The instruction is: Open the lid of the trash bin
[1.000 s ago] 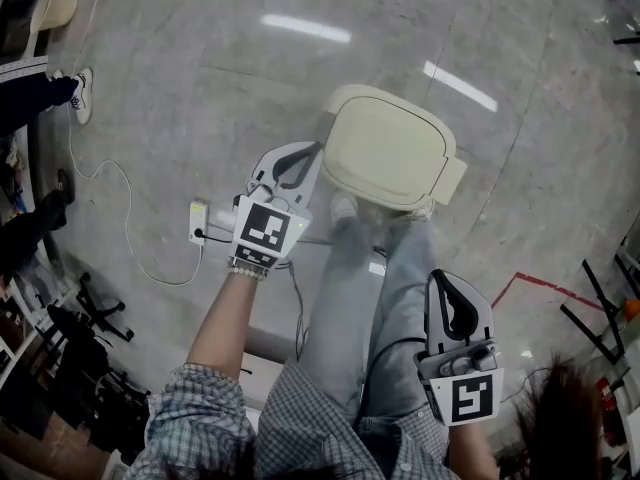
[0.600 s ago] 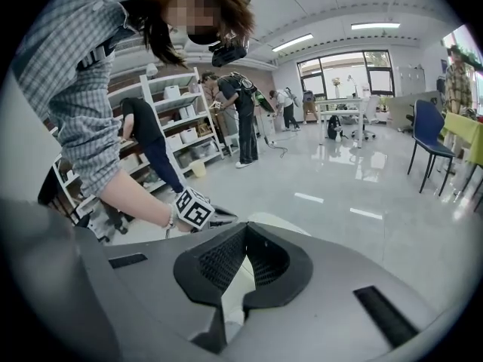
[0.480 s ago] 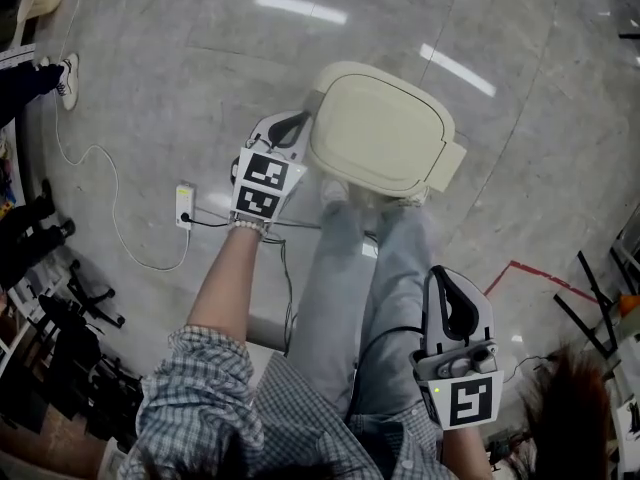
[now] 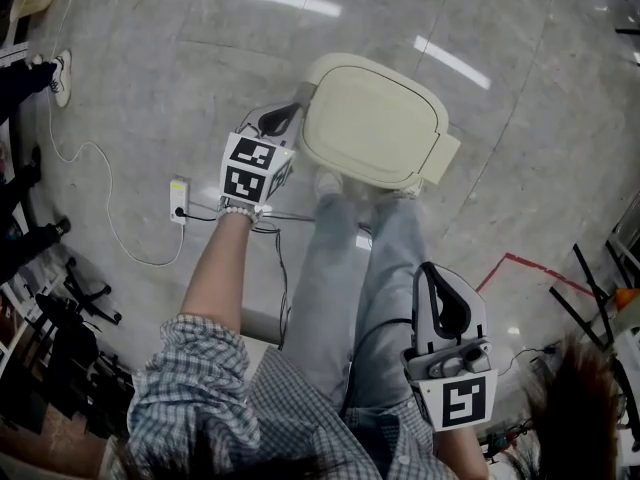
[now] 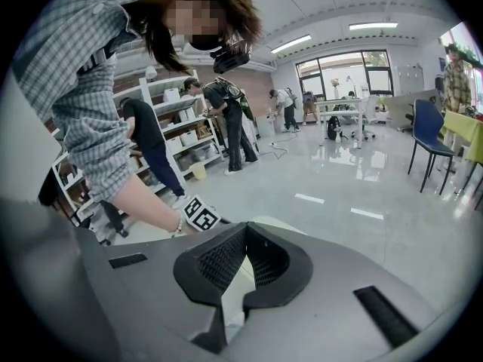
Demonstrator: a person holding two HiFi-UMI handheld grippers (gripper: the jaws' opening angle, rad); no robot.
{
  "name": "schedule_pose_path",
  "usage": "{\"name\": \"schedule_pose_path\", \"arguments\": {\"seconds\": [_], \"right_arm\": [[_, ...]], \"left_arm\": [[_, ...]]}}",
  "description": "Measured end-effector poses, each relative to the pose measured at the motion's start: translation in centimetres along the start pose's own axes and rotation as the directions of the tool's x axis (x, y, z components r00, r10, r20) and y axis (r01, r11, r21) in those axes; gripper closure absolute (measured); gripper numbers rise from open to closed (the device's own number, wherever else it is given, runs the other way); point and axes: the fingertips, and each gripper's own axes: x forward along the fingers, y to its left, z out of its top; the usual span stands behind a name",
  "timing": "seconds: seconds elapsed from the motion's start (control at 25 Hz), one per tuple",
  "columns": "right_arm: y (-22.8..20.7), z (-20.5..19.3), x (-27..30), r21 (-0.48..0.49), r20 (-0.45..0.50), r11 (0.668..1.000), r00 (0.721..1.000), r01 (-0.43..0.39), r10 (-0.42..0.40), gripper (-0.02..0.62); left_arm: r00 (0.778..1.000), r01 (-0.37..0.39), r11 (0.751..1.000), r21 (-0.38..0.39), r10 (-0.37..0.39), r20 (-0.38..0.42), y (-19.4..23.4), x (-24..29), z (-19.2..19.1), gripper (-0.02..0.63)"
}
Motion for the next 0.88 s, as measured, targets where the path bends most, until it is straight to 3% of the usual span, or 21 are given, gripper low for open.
{"name": "schedule_pose_path", "arguments": {"seconds": [0.52,0.88], "right_arm": [[0.6,0.3,-0.7,-0.004,0.007,1.000,1.000,-0.006,0.006,0.578],[0.0,-0.4,-1.5,-0.004,-0.003,1.000,1.000,0.019,-0.019,0.578]], "left_arm": [[1.000,0.011,1.000,-0.024,-0.012,-0.026,0.0,0.3,0.0,0.601],[0.999,0.020,0.999,0.050,-0.019,-0.028,-1.2,-0.7,0.6,0.601]]}}
